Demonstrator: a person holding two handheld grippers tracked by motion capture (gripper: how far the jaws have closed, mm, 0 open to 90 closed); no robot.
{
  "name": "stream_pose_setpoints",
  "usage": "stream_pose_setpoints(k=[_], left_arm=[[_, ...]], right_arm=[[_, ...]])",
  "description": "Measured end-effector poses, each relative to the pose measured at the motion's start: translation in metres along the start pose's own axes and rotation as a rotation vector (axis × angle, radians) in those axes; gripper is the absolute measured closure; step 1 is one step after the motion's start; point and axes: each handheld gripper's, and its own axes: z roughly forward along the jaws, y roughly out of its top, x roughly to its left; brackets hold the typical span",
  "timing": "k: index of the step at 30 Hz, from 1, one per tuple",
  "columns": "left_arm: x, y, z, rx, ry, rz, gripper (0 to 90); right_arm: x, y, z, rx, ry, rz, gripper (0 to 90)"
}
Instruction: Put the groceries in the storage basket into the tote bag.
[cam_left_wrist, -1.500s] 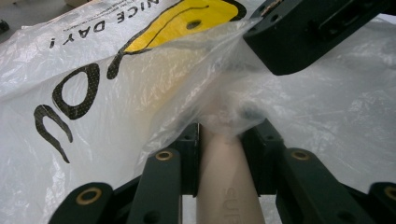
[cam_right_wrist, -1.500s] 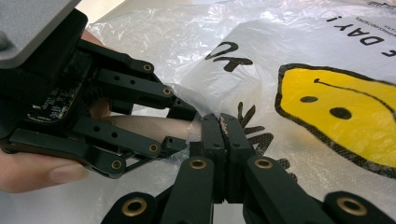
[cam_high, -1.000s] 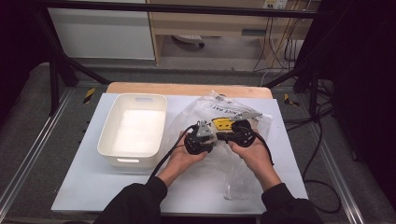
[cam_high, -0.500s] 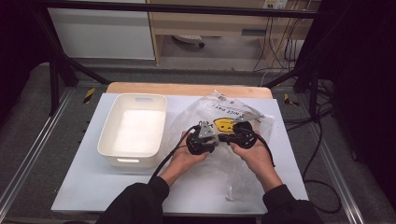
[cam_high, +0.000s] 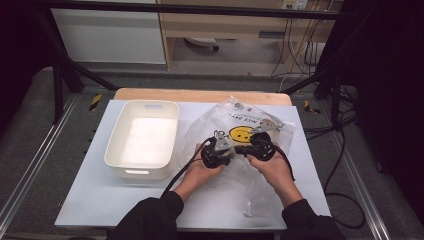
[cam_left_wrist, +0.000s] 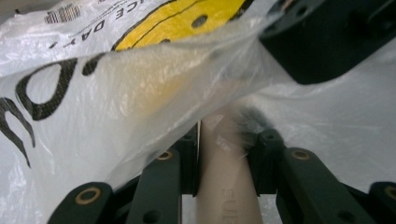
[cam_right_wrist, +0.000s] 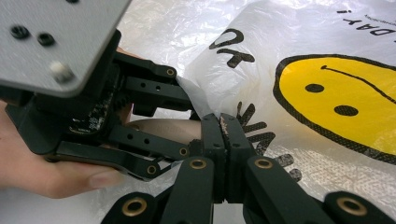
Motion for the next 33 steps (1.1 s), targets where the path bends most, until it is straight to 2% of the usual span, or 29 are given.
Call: stream_pose_setpoints(k=[4, 8, 18, 26, 29, 33], left_arm=[[-0.0002, -0.0027, 0.0038, 0.031, -0.003, -0.008, 68.4], [0.0, -0.0024, 0.0043, 0.037, 0.011, -0.013, 68.2], [0.0011, -0.0018, 0.0063, 0.055, 0.015, -0.025, 67.9], [0.0026, -0.002, 0.006, 0.054, 0.007, -0.041, 67.5], [0.0032, -0.0023, 0.0053, 0.053, -0.016, -0.039, 67.5], [0.0041, -0.0028, 0.0045, 0.059, -0.022, -0.063, 69.0]], right_arm=[[-0.001, -0.0016, 0.001, 0.007, 0.0, 0.0, 90.0], [-0.0013, -0.0023, 0.0015, 0.008, 0.003, 0.009, 90.0], [-0.0025, -0.0034, 0.0011, 0.008, -0.003, 0.008, 90.0], [-0.0029, -0.0031, 0.0019, 0.008, -0.002, 0.009, 90.0], [-0.0034, -0.0032, 0.0018, 0.009, -0.002, 0.01, 90.0], [-0.004, -0.003, 0.0014, 0.008, 0.0, 0.014, 90.0]])
